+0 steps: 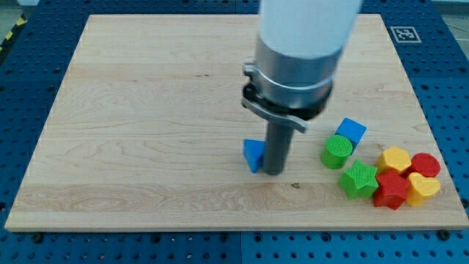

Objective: Slightly move the blue triangle towards center of the board

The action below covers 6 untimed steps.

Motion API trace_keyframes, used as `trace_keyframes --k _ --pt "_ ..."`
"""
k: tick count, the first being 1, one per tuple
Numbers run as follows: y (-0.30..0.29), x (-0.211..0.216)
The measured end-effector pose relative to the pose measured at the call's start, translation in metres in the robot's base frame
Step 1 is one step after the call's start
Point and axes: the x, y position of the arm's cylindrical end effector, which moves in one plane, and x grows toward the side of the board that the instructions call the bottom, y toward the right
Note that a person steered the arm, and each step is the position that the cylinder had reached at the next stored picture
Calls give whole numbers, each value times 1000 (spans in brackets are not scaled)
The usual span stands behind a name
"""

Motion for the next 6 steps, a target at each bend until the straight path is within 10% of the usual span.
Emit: trace_keyframes --k 6 --pt "-43 -6"
